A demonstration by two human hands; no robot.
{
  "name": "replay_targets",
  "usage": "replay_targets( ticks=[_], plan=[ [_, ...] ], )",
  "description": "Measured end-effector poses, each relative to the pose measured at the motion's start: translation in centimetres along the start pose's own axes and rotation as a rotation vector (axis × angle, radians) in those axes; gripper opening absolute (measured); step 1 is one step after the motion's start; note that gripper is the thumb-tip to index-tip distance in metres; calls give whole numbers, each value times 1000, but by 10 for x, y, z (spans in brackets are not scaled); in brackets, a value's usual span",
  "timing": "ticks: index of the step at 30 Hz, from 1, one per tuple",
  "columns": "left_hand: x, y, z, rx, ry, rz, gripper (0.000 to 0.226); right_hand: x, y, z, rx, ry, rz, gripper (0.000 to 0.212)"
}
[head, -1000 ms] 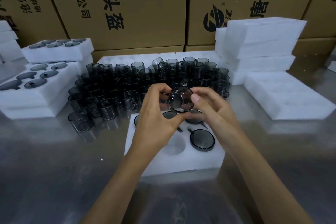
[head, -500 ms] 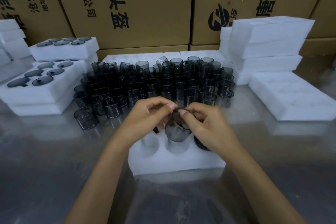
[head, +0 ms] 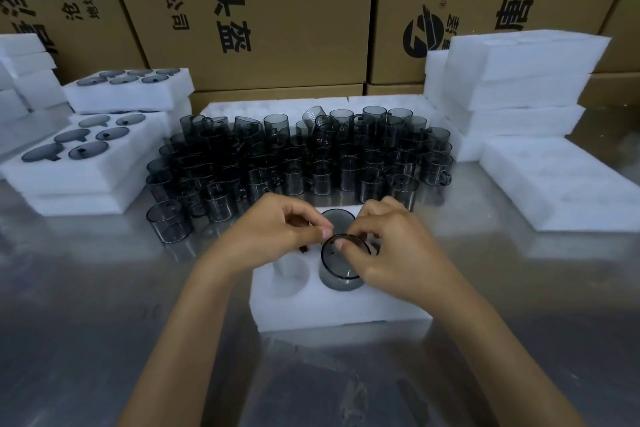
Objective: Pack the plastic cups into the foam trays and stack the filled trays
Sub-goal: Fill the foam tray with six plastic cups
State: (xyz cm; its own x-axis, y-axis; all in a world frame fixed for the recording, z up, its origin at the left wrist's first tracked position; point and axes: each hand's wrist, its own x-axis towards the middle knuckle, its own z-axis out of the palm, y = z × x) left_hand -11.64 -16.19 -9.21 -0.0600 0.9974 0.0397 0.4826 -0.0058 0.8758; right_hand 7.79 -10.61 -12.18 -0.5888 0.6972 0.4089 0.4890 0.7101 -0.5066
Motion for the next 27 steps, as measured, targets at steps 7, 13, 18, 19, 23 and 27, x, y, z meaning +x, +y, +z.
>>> replay_targets(
  ticks=[7, 13, 18, 19, 23, 27],
  plan=[
    [0, -2, -1, 155, 26, -1, 15, 0, -1, 5, 119, 3, 34, 36],
    [1, -7, 0, 447, 66, -112, 52, 0, 12, -3, -28, -30, 35, 19],
    [4, -10, 2, 255, -20, -262, 74, 0, 15, -2, -125, -160, 95, 42],
    [5, -12, 3, 253, -23, -263, 73, 0, 15, -2, -129, -161, 100, 43],
    [8, -14, 6, 264, -9, -252, 70, -1, 18, 3, -145, -156, 73, 46],
    [8, -17, 4, 267, -24, -203, 64, -1, 20, 7, -148, -160, 75, 51]
  ],
)
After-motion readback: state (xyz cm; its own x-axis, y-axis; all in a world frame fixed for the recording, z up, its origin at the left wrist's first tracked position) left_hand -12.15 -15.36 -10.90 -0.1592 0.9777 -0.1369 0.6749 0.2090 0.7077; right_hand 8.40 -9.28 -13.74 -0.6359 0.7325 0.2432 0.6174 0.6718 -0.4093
